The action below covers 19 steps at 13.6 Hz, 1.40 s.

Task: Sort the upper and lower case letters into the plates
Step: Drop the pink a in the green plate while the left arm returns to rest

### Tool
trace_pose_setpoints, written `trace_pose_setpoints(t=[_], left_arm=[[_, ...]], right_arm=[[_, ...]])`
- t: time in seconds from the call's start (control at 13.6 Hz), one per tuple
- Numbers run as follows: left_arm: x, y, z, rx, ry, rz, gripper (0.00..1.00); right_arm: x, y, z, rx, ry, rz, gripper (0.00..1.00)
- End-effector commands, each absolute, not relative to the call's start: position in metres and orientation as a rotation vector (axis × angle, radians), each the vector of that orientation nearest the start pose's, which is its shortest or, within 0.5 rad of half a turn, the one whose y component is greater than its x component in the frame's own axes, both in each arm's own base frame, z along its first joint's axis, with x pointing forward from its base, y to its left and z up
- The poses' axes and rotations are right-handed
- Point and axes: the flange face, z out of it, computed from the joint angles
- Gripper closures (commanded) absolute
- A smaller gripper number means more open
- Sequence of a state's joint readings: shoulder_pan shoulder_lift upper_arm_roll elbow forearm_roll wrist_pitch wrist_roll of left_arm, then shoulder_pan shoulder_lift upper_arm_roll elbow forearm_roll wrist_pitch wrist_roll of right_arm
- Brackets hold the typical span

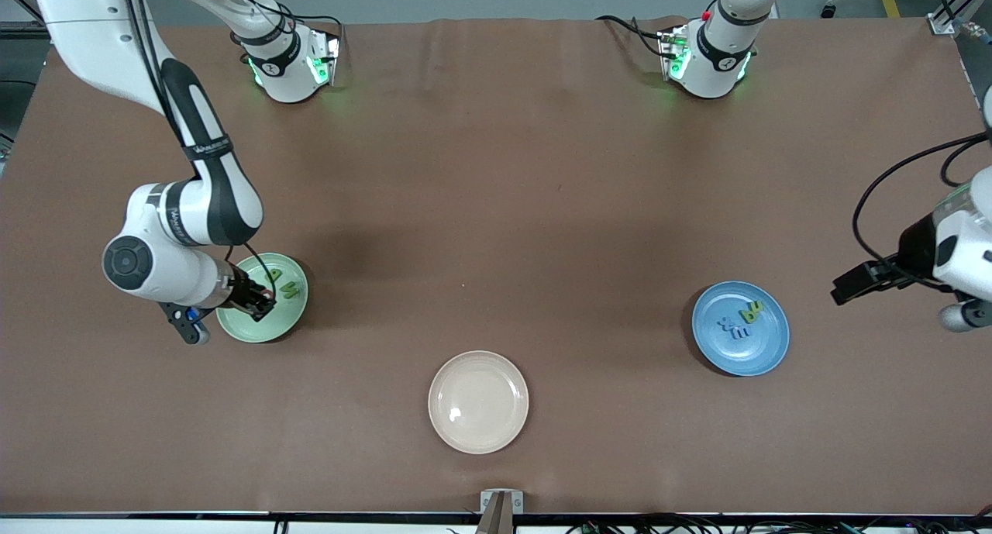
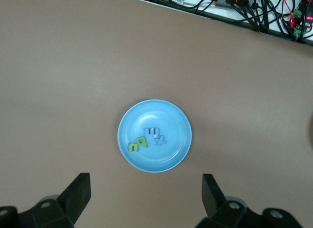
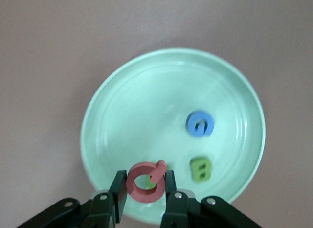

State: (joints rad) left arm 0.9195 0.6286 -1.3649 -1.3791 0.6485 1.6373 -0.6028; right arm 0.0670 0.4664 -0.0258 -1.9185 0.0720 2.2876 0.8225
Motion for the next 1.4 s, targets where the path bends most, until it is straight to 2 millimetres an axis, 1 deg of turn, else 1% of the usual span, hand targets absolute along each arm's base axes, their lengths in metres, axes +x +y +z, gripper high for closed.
trace_pose_setpoints(t=[0.0, 0.07, 0.15, 0.37, 0.66, 0.81, 0.88, 0.96, 1.03, 1.1, 1.18, 1.25, 1.33], left_arm=[[0.639, -0.019, 0.571, -3.124, -0.287, -0.113, 0.0], [0.635, -0.02, 0.577, -3.109, -0.282, -0.113, 0.0], [0.632, -0.022, 0.584, -3.099, -0.269, -0.127, 0.0], [0.625, -0.028, 0.589, -3.081, -0.188, -0.099, 0.0], [0.612, -0.04, 0.601, -3.078, -0.144, -0.067, 0.0], [0.611, -0.043, 0.603, -3.081, -0.129, -0.071, 0.0], [0.611, -0.043, 0.603, -3.075, -0.125, -0.07, 0.0], [0.61, -0.046, 0.604, -3.069, -0.121, -0.07, 0.0], [0.611, -0.056, 0.6, -3.055, -0.1, -0.062, 0.0], [0.613, -0.062, 0.597, -3.041, -0.097, -0.056, 0.0], [0.615, -0.066, 0.602, -3.03, -0.104, -0.074, 0.0], [0.616, -0.074, 0.6, -3.019, -0.094, -0.073, 0.0], [0.616, -0.085, 0.598, -3.002, -0.082, -0.073, 0.0]], right_arm=[[0.597, 0.022, 0.225, -2.87, 1.218, 0.129, 0.99], [0.596, 0.021, 0.218, -2.873, 1.22, 0.141, 0.99], [0.597, 0.02, 0.215, -2.87, 1.222, 0.132, 0.99], [0.6, 0.017, 0.207, -2.863, 1.229, 0.107, 0.99], [0.601, 0.014, 0.186, -2.858, 1.234, 0.077, 0.99], [0.602, 0.015, 0.187, -2.858, 1.232, 0.073, 0.98], [0.602, 0.015, 0.186, -2.858, 1.234, 0.077, 0.93], [0.604, 0.015, 0.188, -2.859, 1.234, 0.08, 0.61], [0.606, 0.016, 0.191, -2.858, 1.23, 0.074, 0.09], [0.608, 0.017, 0.194, -2.859, 1.22, 0.065, 0.0], [0.612, 0.018, 0.2, -2.858, 1.218, 0.061, 0.0], [0.617, 0.021, 0.207, -2.866, 1.211, 0.091, 0.0], [0.625, 0.023, 0.22, -2.879, 1.197, 0.123, 0.0]])
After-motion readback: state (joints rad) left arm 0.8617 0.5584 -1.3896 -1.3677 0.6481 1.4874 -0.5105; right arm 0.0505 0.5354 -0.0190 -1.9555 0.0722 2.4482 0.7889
